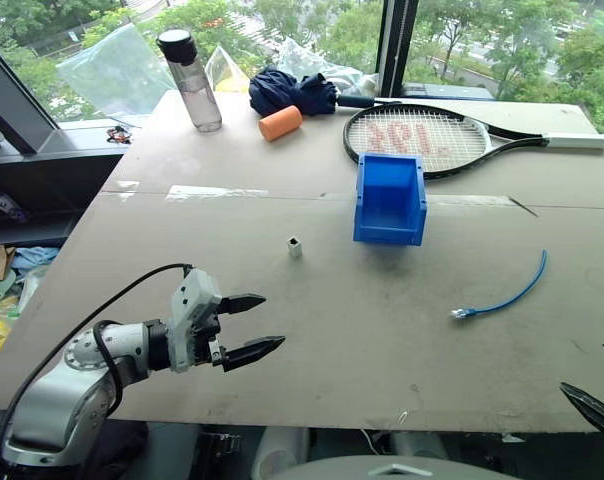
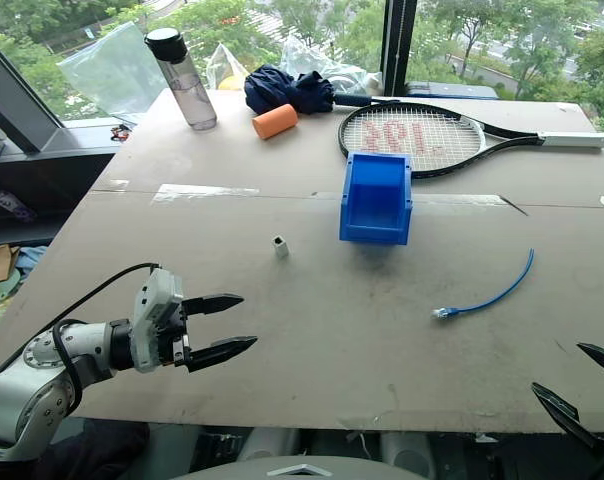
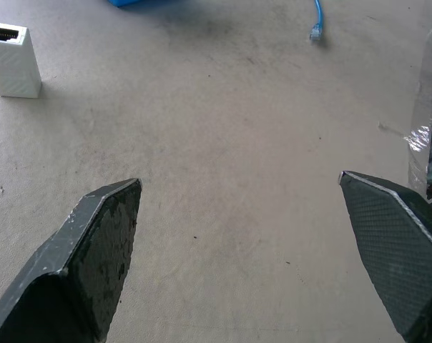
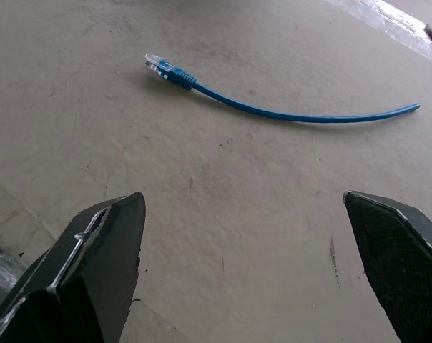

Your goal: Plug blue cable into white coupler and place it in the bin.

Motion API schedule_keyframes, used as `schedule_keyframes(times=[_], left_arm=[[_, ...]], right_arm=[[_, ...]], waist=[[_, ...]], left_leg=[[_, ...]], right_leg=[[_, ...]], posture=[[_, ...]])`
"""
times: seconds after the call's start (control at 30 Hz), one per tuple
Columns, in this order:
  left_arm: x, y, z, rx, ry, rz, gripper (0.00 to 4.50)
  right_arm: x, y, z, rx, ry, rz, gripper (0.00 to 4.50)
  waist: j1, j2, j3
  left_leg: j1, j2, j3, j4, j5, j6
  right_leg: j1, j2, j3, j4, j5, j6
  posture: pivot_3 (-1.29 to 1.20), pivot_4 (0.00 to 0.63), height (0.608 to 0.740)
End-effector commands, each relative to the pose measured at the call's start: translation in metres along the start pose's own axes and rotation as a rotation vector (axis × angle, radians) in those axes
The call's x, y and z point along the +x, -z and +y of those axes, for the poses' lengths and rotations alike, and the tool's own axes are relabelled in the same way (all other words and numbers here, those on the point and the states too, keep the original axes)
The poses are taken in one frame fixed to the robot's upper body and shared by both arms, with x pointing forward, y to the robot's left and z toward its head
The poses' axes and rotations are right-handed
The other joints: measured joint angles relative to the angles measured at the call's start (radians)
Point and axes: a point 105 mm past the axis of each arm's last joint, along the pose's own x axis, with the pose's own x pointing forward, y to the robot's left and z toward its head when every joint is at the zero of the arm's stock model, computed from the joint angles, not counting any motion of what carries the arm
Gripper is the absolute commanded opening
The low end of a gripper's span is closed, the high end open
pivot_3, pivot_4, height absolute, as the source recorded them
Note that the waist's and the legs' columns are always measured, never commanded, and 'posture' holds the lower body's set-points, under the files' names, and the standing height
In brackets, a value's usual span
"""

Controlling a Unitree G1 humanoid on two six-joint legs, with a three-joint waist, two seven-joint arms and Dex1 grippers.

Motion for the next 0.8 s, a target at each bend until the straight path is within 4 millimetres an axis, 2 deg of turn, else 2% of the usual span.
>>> schedule_keyframes(times=[0.03, 0.13, 0.3, 0.4, 0.47, 0.6, 0.73, 0.8], left_arm=[[0.001, -0.014, -0.007, 0.054, 0.030, -0.026, 4.50], [0.011, -0.028, -0.016, 0.085, 0.081, -0.055, 4.50], [0.026, -0.032, -0.034, 0.134, 0.196, -0.034, 4.50], [0.035, -0.036, -0.038, 0.165, 0.223, -0.035, 4.50], [0.041, -0.040, -0.042, 0.191, 0.234, -0.042, 4.50], [0.041, -0.045, -0.069, 0.223, 0.264, -0.051, 4.50], [0.037, -0.047, -0.091, 0.237, 0.256, -0.062, 4.50], [0.036, -0.049, -0.100, 0.244, 0.225, -0.078, 4.50]], right_arm=[[0.014, -0.018, -0.001, -0.034, -0.014, -0.055, 4.47], [0.043, -0.052, 0.000, -0.089, -0.077, -0.115, 4.47], [0.079, -0.082, 0.013, -0.082, -0.280, -0.156, 4.47], [0.094, -0.078, 0.019, -0.125, -0.415, -0.051, 4.47], [0.107, -0.070, 0.016, -0.220, -0.452, 0.040, 4.47], [0.121, -0.054, 0.010, -0.257, -0.560, 0.188, 4.47], [0.138, -0.053, 0.000, -0.253, -0.564, 0.225, 4.47], [0.147, -0.049, -0.002, -0.241, -0.568, 0.248, 3.93]], waist=[[0.001, 0.000, 0.000], [-0.007, -0.001, 0.001], [-0.002, -0.002, -0.001], [0.010, -0.002, 0.000], [0.009, -0.003, 0.000], [0.001, -0.005, 0.001], [0.000, -0.004, 0.001], [0.000, -0.004, 0.001]], left_leg=[[0.000, 0.000, 0.000, 0.000, 0.000, 0.000], [0.000, 0.001, 0.002, 0.000, 0.000, 0.000], [0.002, -0.001, 0.008, 0.002, 0.000, 0.001], [0.000, -0.004, 0.007, 0.002, -0.001, 0.002], [0.000, -0.004, 0.007, 0.002, -0.001, 0.003], [0.000, -0.004, 0.010, 0.003, -0.001, 0.003], [0.001, -0.003, 0.011, 0.003, -0.002, 0.004], [0.001, -0.003, 0.010, 0.003, -0.002, 0.004]], right_leg=[[0.000, 0.000, 0.000, 0.000, 0.000, 0.000], [0.000, 0.001, 0.002, 0.000, 0.000, 0.000], [0.002, 0.002, 0.002, 0.001, 0.000, 0.000], [0.000, 0.003, 0.001, 0.001, 0.003, -0.004], [0.001, 0.003, 0.001, 0.000, 0.003, -0.004], [0.001, 0.003, 0.003, 0.000, 0.003, -0.004], [0.001, 0.003, 0.003, 0.000, 0.003, -0.004], [0.001, 0.004, 0.003, 0.001, 0.003, -0.004]], posture=[[0.00, 0.150, 0.740], [0.00, 0.150, 0.740], [0.00, 0.150, 0.740], [0.00, 0.150, 0.740], [0.00, 0.150, 0.740], [0.00, 0.150, 0.740], [0.00, 0.150, 0.740], [0.00, 0.150, 0.740]])
